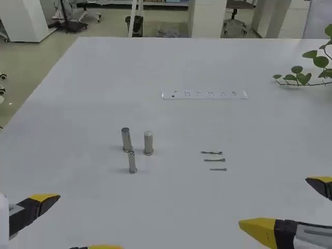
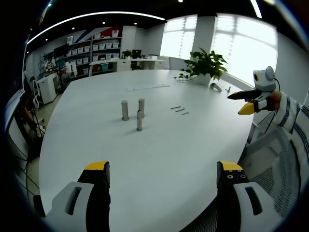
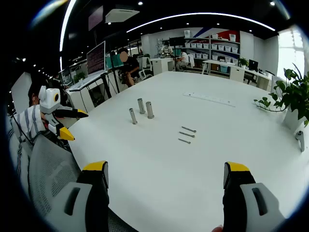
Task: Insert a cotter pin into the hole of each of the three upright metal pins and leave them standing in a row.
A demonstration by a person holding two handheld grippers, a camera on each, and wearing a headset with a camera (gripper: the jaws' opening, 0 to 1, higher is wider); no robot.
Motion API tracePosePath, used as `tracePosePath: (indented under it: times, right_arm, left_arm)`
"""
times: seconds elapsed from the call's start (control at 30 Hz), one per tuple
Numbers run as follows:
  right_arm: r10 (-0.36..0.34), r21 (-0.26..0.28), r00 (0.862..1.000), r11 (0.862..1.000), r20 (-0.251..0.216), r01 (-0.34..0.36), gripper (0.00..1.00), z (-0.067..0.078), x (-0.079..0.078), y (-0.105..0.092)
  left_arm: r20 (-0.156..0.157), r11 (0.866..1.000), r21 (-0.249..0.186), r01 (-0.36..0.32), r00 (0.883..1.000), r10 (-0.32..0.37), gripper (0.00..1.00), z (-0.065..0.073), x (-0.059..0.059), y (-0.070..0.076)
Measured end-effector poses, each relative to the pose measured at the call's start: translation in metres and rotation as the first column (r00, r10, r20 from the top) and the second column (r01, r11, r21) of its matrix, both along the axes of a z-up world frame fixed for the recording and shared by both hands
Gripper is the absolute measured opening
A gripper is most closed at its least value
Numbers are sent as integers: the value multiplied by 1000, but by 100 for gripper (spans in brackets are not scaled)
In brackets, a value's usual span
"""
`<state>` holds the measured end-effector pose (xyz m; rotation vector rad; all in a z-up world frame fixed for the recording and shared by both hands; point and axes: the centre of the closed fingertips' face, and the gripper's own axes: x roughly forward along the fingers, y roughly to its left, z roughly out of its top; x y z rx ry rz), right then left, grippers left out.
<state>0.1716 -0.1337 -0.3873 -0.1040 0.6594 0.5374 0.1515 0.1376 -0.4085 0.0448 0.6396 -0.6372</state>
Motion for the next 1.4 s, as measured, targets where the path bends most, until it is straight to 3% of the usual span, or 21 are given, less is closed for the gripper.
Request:
tracePosePath:
  times: [0.4,1.4]
  right_arm:
    - [-11,3,1000,1000,6,11,98,2,-2,-3]
    - [-18,1,1000,1000,-5,18,98,-2,2,-6]
  left_arm:
    - [10,1000,2,1,1000,-1,90,3,0,0]
    - [-15,1000,9,-6,1000,6,87,0,4,-1]
